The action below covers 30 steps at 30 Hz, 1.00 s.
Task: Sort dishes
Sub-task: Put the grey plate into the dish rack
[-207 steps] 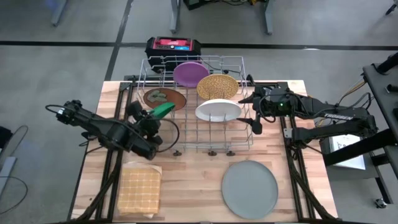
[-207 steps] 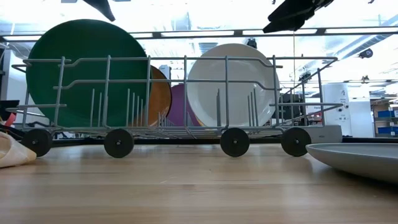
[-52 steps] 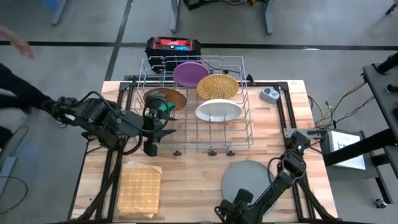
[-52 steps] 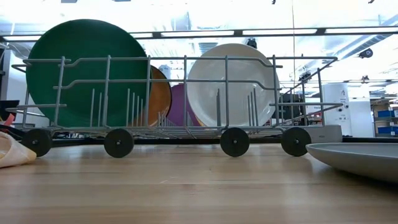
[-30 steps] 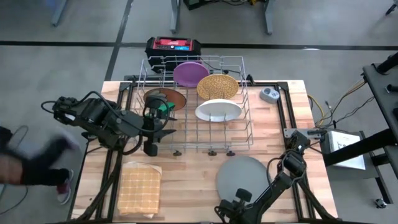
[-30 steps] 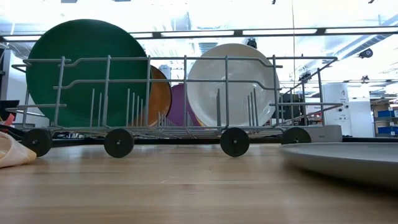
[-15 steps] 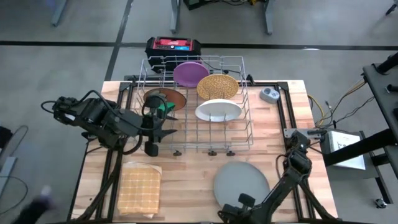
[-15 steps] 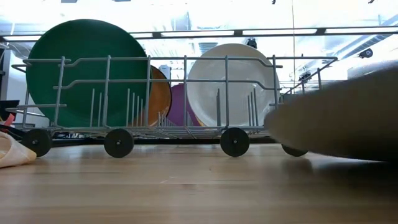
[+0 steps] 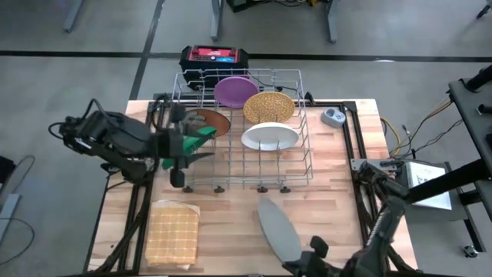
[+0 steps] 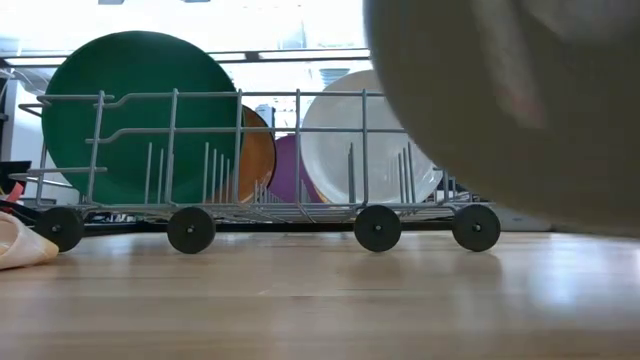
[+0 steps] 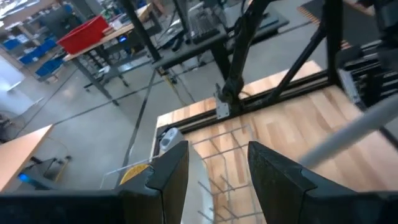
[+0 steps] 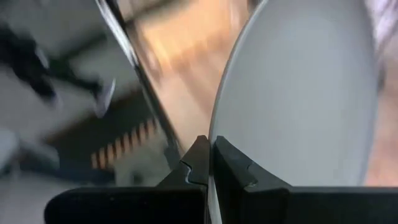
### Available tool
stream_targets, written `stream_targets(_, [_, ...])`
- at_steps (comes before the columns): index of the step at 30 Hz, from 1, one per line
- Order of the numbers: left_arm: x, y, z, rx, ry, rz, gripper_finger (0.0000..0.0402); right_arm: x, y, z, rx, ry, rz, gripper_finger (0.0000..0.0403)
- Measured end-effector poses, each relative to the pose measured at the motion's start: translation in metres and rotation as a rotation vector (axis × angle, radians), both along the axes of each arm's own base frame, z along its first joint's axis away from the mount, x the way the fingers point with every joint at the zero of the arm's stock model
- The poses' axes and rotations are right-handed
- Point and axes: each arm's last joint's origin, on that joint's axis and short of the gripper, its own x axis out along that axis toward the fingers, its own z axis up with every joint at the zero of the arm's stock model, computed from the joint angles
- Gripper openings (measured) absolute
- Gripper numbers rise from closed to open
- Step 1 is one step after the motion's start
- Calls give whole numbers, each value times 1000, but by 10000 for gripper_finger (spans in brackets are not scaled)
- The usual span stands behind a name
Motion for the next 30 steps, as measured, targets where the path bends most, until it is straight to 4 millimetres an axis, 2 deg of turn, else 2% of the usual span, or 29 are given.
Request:
stream_targets(6, [-6,1,10,-34,-32,-33,155,9,2,14,-151,-225,-75,0])
stream_targets(13, [-20,11,28,-36,-123,144,155,33,-6,23,-282,-444,-329,0])
stream_targets(16, [-28,14,37,-48,-153,143,155,48,-17,25,-287,-448,-379,0])
stream_targets(22, [-45,21,56,-39,-222,138,155,91,-55,29,-296,-434,-499,0])
stream_targets(25, [-52,24,62,-31,-247,134,155,102,-64,41,-266,-399,-460,0])
stream_targets(30, [-61,28,68,-6,-263,130,155,123,-79,66,-244,-434,-493,0])
